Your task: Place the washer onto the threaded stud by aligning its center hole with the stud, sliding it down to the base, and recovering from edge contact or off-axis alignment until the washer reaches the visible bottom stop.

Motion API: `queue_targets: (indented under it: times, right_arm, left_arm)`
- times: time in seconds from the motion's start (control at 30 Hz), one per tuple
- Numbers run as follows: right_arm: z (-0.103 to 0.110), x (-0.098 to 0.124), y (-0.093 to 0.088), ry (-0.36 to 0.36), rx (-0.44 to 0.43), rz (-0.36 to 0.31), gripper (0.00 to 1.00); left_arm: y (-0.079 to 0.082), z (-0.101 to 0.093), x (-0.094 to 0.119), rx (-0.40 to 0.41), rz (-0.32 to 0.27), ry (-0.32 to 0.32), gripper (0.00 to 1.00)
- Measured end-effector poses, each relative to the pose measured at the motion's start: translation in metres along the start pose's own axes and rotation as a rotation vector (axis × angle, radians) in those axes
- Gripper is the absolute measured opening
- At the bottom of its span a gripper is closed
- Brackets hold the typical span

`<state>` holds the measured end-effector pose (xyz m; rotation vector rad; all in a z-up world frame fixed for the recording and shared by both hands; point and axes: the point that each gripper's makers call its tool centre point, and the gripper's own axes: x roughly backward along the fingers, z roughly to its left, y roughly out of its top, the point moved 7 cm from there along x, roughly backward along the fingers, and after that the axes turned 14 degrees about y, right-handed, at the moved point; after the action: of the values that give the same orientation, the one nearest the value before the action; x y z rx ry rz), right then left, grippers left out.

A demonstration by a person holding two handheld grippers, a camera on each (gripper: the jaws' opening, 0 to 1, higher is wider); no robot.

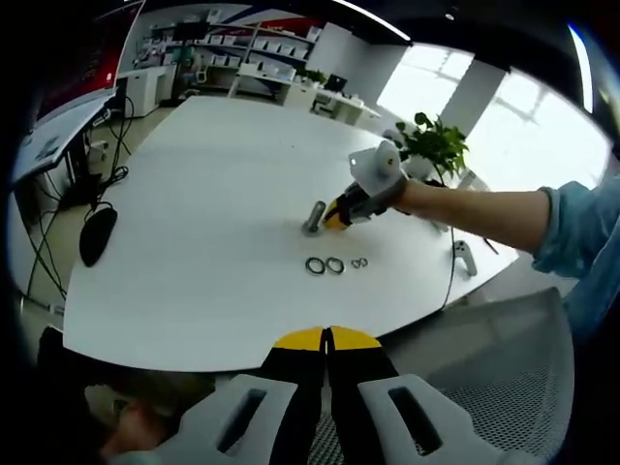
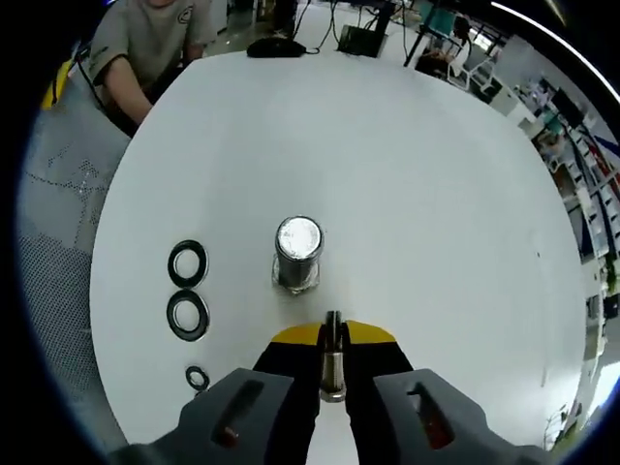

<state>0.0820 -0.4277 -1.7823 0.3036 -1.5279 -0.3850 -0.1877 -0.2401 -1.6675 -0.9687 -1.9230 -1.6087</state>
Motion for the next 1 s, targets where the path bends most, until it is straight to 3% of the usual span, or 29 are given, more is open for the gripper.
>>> queue_targets:
  times: [0.3,0.5,0.63,1.0]
  right_arm:
    - [0.007,0.039,-0.019,-0.045,-0.188,-0.277,0.08]
    - [0.008,0.046,-0.032,-0.040,-0.252,-0.365,0.08]
    - [0.008,0.049,-0.035,-0.042,-0.283,-0.383,0.07]
    - [0.030,0.059,-0.034,-0.053,-0.249,-0.372,0.07]
  left_arm:
    - [0.001,0.000,-0.001,-0.003,0.000,0.000,0.00]
    - [0.000,0.000,-0.001,-0.005,0.006,0.008,0.00]
    - [0.000,0.001,0.000,-0.002,0.004,0.011,0.00]
    - [0.000,0.001,0.000,0.004,0.002,0.017,0.00]
